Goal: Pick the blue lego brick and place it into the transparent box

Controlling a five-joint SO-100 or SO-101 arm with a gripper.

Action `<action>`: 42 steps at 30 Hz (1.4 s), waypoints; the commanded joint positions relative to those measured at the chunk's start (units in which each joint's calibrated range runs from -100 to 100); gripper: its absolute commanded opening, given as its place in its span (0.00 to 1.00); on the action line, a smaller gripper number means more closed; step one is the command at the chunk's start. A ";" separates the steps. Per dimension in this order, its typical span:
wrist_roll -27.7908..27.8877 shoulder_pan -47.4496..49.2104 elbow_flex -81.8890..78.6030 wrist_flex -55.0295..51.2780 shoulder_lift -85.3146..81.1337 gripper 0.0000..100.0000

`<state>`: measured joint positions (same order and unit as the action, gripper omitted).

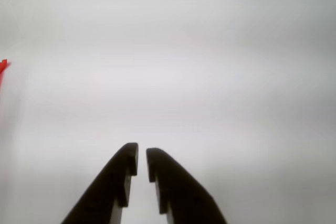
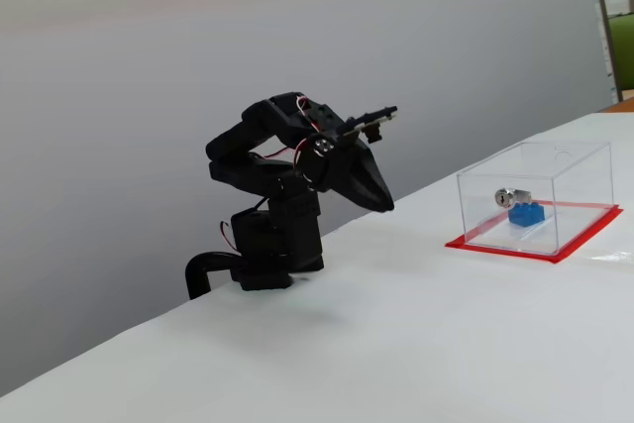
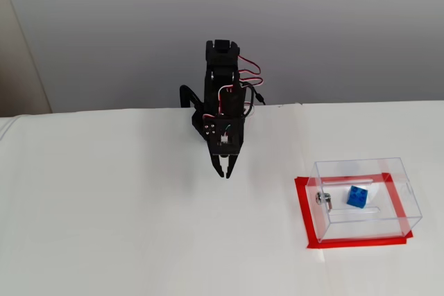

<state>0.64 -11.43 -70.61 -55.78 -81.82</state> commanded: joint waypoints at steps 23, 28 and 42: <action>-2.67 -1.69 -28.76 12.01 -18.01 0.02; -3.19 -2.80 -28.76 9.74 -18.10 0.02; -5.28 -2.88 -28.76 4.44 -18.18 0.02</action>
<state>-5.52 -13.89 -98.50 -51.07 -99.15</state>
